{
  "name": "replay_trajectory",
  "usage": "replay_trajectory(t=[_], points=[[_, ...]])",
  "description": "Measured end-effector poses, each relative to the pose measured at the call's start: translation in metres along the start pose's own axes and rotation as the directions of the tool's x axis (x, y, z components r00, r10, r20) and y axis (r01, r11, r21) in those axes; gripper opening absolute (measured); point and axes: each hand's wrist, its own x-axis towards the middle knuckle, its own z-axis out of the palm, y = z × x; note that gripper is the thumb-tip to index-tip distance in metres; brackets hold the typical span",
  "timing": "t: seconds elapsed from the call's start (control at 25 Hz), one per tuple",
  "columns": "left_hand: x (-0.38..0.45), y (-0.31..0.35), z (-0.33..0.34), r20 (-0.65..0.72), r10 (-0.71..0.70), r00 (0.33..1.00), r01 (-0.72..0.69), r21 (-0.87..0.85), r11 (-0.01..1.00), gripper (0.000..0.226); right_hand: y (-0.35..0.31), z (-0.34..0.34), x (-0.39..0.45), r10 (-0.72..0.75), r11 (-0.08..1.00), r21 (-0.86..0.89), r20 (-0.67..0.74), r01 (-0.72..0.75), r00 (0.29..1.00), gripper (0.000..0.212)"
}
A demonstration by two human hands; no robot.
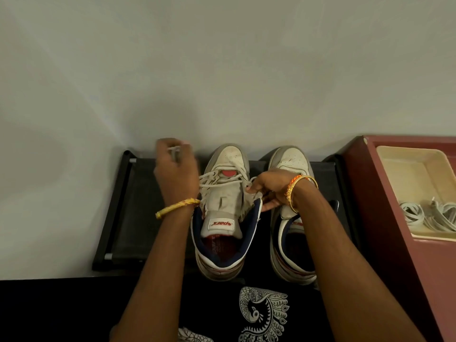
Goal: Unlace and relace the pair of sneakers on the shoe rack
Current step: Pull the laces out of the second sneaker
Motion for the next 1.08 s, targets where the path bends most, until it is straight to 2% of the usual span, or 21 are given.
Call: replay_trajectory(t=[0.04, 0.08, 0.12, 0.16, 0.2, 0.24, 0.32, 0.44, 0.48, 0.52, 0.6, 0.68, 0.76, 0.8, 0.84, 0.88, 0.92, 0.96, 1.0, 1.04, 1.08], points=[[-0.008, -0.005, 0.004, 0.210, 0.163, 0.964, -0.226, 0.322, 0.919, 0.009, 0.000, 0.000, 0.000, -0.003, 1.000, 0.001, -0.003, 0.003, 1.000, 0.007], [-0.015, -0.010, 0.008, 0.404, 0.224, 0.887, -0.430, 0.546, 0.719, 0.015, 0.000, 0.001, 0.000, -0.006, 1.000, 0.003, -0.005, 0.006, 1.000, 0.007], [-0.020, -0.014, 0.013, 0.544, 0.190, 0.818, -0.554, 0.654, 0.514, 0.021, 0.000, 0.001, 0.001, -0.008, 1.000, 0.005, -0.008, 0.008, 1.000, 0.007], [-0.024, -0.017, 0.019, 0.609, 0.116, 0.784, -0.602, 0.702, 0.381, 0.027, 0.000, 0.002, 0.001, -0.010, 1.000, 0.007, -0.013, 0.010, 1.000, 0.007], [-0.026, -0.020, 0.023, 0.631, 0.069, 0.773, -0.617, 0.722, 0.312, 0.031, 0.000, 0.002, 0.001, -0.012, 1.000, 0.007, -0.019, 0.012, 1.000, 0.008], [-0.027, -0.022, 0.026, 0.635, 0.055, 0.771, -0.619, 0.725, 0.301, 0.031, 0.000, 0.002, 0.002, -0.015, 1.000, 0.007, -0.024, 0.015, 1.000, 0.009], [-0.028, -0.024, 0.030, 0.613, 0.062, 0.788, -0.588, 0.718, 0.372, 0.027, 0.001, 0.002, 0.002, -0.022, 1.000, 0.008, -0.028, 0.022, 0.999, 0.009], [-0.022, -0.022, 0.031, 0.458, 0.077, 0.886, -0.387, 0.637, 0.666, 0.011, 0.000, 0.002, 0.001, -0.031, 0.999, 0.012, -0.032, 0.031, 0.999, 0.009], [-0.020, -0.019, 0.029, 0.388, 0.070, 0.919, -0.296, 0.561, 0.773, 0.007, 0.000, 0.002, 0.001, -0.031, 0.999, 0.011, -0.031, 0.032, 0.999, 0.009], [-0.019, -0.017, 0.027, 0.318, 0.078, 0.945, -0.225, 0.459, 0.859, 0.016, 0.000, 0.003, 0.001, -0.029, 1.000, 0.008, -0.028, 0.029, 0.999, 0.009], [-0.016, -0.010, 0.023, 0.178, 0.098, 0.979, -0.129, 0.174, 0.976, 0.029, 0.000, 0.002, 0.000, -0.016, 1.000, 0.009, -0.017, 0.016, 1.000, 0.009], [-0.011, -0.002, 0.017, 0.028, 0.049, 0.998, -0.042, -0.192, 0.980, 0.027, 0.000, 0.002, 0.001, -0.001, 1.000, 0.012, -0.003, 0.001, 1.000, 0.009], [-0.002, 0.008, 0.010, -0.072, -0.082, 0.994, 0.032, -0.525, 0.850, 0.022, 0.000, 0.001, 0.001, 0.004, 1.000, 0.007, 0.003, -0.004, 1.000, 0.009], [0.002, 0.012, 0.006, -0.100, -0.126, 0.987, 0.039, -0.610, 0.791, 0.021, 0.000, 0.001, 0.001, 0.004, 1.000, 0.008, 0.004, -0.004, 1.000, 0.009], [0.005, 0.014, 0.002, -0.110, -0.129, 0.986, 0.032, -0.625, 0.780, 0.022, 0.001, 0.000, 0.001, 0.004, 1.000, 0.010, 0.006, -0.004, 1.000, 0.008], [0.007, 0.014, 0.000, -0.096, -0.098, 0.991, 0.026, -0.567, 0.823, 0.022, 0.001, 0.000, 0.001, 0.005, 1.000, 0.011, 0.007, -0.005, 1.000, 0.008], [0.006, 0.013, 0.000, -0.039, -0.024, 0.999, 0.006, -0.407, 0.913, 0.020, 0.001, 0.000, 0.002, 0.006, 1.000, 0.011, 0.006, -0.006, 1.000, 0.008], [0.002, 0.010, 0.003, 0.087, 0.075, 0.993, -0.064, -0.121, 0.991, 0.016, 0.001, 0.000, 0.002, 0.007, 1.000, 0.008, 0.002, -0.007, 1.000, 0.009], [-0.004, 0.003, 0.008, 0.288, 0.130, 0.949, -0.196, 0.217, 0.956, 0.010, 0.001, 0.001, 0.003, 0.008, 1.000, 0.004, -0.001, -0.008, 1.000, 0.009], [-0.012, -0.005, 0.014, 0.468, 0.116, 0.876, -0.363, 0.482, 0.797, 0.014, 0.001, 0.001, 0.004, 0.010, 1.000, 0.001, -0.004, -0.010, 1.000, 0.009], [-0.019, -0.014, 0.020, 0.588, 0.073, 0.806, -0.504, 0.616, 0.606, 0.021, 0.001, 0.002, 0.004, 0.012, 1.000, -0.001, -0.006, -0.012, 1.000, 0.009]])
